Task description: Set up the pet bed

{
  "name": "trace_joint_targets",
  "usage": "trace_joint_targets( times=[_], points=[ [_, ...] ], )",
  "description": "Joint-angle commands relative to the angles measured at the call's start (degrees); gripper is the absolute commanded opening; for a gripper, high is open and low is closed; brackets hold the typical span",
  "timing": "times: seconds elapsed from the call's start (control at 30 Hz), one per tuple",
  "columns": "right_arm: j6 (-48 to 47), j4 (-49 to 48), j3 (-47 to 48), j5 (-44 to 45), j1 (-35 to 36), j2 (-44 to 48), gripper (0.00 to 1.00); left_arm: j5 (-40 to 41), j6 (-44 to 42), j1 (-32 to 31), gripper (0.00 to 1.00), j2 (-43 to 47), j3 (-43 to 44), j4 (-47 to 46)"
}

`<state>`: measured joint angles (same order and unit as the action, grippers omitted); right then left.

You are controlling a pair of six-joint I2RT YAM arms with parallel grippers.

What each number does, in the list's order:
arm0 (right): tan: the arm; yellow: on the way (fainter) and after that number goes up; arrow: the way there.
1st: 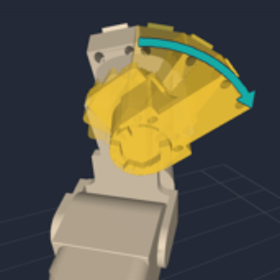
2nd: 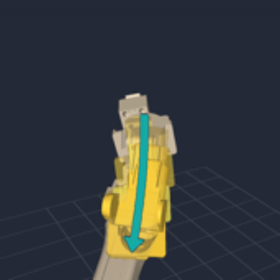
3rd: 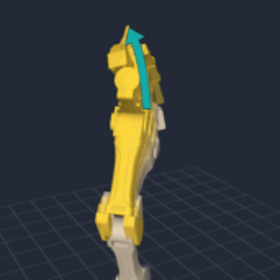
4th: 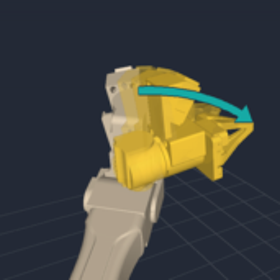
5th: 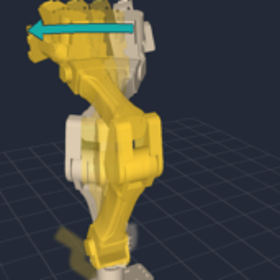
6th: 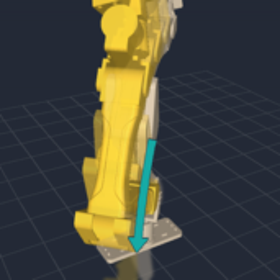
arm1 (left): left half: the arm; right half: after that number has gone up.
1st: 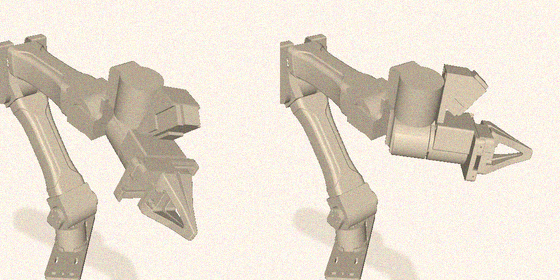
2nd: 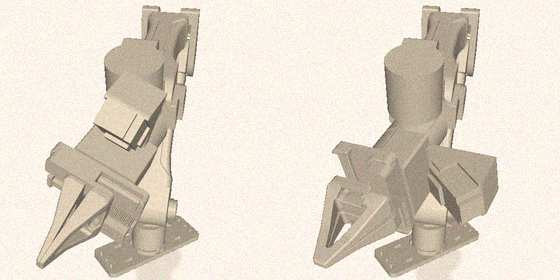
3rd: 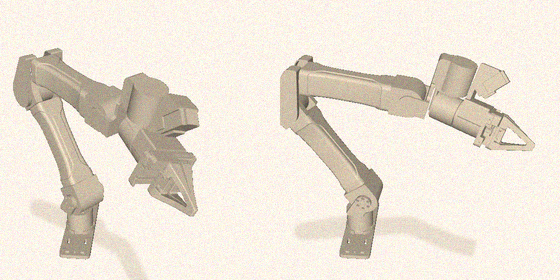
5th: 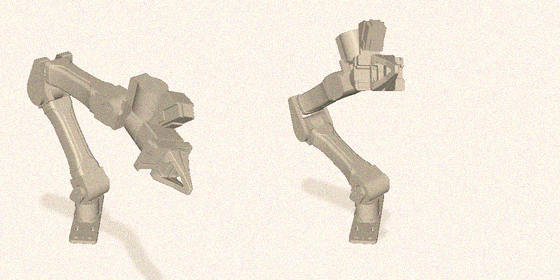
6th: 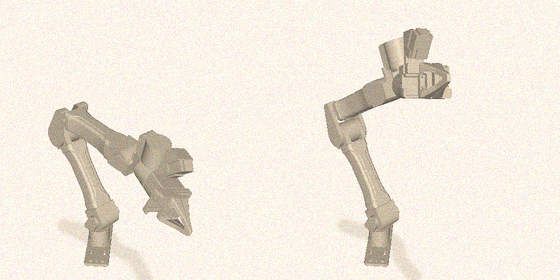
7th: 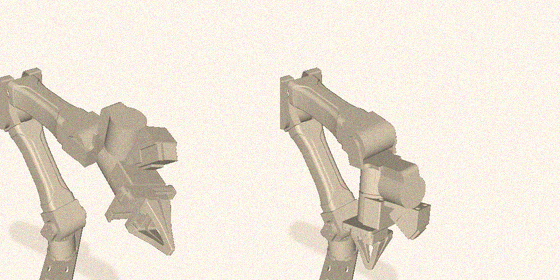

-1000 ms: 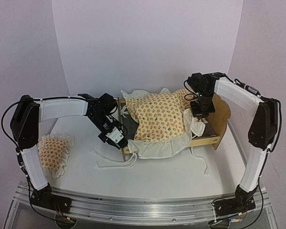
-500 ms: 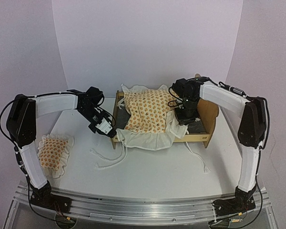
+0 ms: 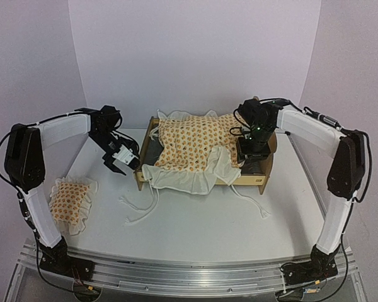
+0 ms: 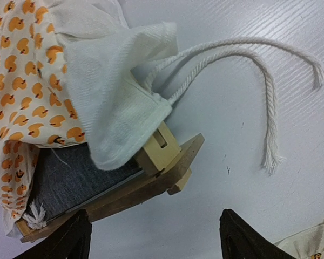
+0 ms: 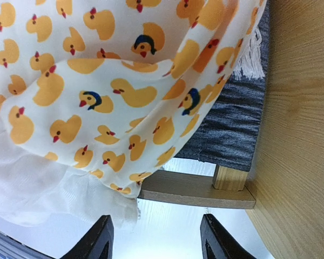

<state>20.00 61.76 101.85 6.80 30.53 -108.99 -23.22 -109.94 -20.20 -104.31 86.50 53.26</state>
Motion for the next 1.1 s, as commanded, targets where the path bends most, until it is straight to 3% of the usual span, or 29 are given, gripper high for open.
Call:
trace_joint_targets(
  times=[0.0,0.07,0.17,0.23,0.3,0.47,0.6,0.77,0.83,1.07],
  points=[
    [2.55,-4.58,-1.61,-6.10,-0.26,4.83,0.57,-10.62,4.45,-0.42,0.86,0.71,9.42,10.81],
    [4.66,-6.45,-3.28,-8.40,-0.29,5.70,0.59,-15.98,14.73,-1.26,0.85,-1.21,13.93,9.87],
    [9.42,-8.33,-5.51,-7.05,-0.25,5.76,0.62,-18.93,39.70,-3.78,0.74,-4.08,18.48,-0.15],
    [12.61,-9.59,-6.49,-4.54,-0.26,5.38,0.62,-12.77,61.79,-5.44,0.74,-5.38,17.77,-12.46],
    [15.62,-12.23,-6.85,-2.87,-0.24,5.08,0.62,-5.67,78.68,-6.44,0.76,-6.30,16.94,-19.36],
    [18.11,-15.83,-7.49,2.51,-0.27,4.89,0.57,-0.24,100.29,-7.78,0.79,-5.57,12.63,-24.10],
    [18.85,-17.96,-8.93,3.58,-0.62,4.53,0.52,5.22,105.45,-10.80,0.81,-5.28,8.25,-29.33],
    [19.56,-18.84,-8.67,3.19,-1.17,1.58,0.49,14.31,108.71,-10.91,0.78,-10.74,10.64,-28.67],
    [19.64,-19.27,-9.11,2.98,-1.23,1.13,0.45,14.00,108.12,-10.82,0.76,-12.30,11.09,-28.38],
    [16.89,-19.84,-8.77,2.50,-1.38,0.61,0.14,15.38,106.43,-10.91,0.64,-15.67,10.26,-29.19]
  ],
)
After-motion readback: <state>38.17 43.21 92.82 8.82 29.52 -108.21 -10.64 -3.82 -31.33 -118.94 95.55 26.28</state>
